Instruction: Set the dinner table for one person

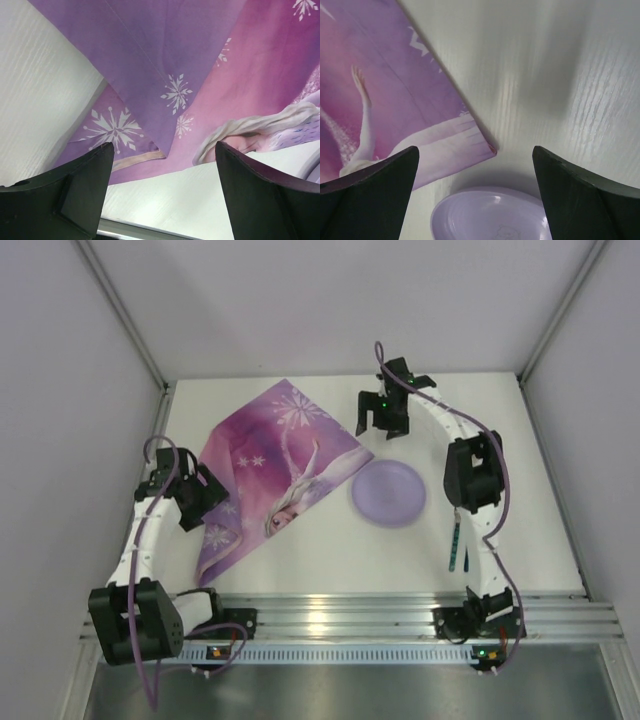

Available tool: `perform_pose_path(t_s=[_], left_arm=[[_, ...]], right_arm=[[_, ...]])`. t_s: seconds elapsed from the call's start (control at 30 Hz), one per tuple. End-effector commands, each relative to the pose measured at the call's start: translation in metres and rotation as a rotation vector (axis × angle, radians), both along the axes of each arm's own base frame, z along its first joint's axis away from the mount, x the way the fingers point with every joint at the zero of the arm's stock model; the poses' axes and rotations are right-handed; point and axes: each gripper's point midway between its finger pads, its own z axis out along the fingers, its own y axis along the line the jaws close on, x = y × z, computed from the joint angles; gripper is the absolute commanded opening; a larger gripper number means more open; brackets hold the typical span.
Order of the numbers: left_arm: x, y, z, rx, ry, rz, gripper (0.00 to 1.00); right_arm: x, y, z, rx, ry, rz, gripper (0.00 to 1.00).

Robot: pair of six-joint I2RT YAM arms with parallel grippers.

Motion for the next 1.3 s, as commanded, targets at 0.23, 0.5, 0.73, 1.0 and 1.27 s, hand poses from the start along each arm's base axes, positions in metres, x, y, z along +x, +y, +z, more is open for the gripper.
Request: perform_pose_path(t_s=[0.23, 0.5, 0.73, 1.0, 1.27], left_arm=[[0.008, 0.017, 0.018, 0.059, -0.021, 0.082, 0.88], [0.016, 0.04, 0.019, 0.108, -0.01, 0.144, 0.88], [-0.018, 0.094, -0.009, 0.088, 0.124, 0.409, 0.84], [0.01, 0.08, -0.037, -0.071, -0.047, 0.368, 0.82], [0.026, 0.067, -0.074, -0.178, -0.096, 0.373, 0.79]], right_arm=[[-0.025, 0.034, -0.035, 0.13, 0.119, 0.017, 0.94], [-0.063, 0.056, -0.063, 0.172, 0.22, 0.067, 0.75], [-0.065, 0.056, -0.059, 0.158, 0.222, 0.081, 0.48], [-0.08, 0.043, -0.053, 0.122, 0.241, 0.05, 0.39], [-0.098, 0.028, -0.058, 0.072, 0.254, 0.067, 0.38]])
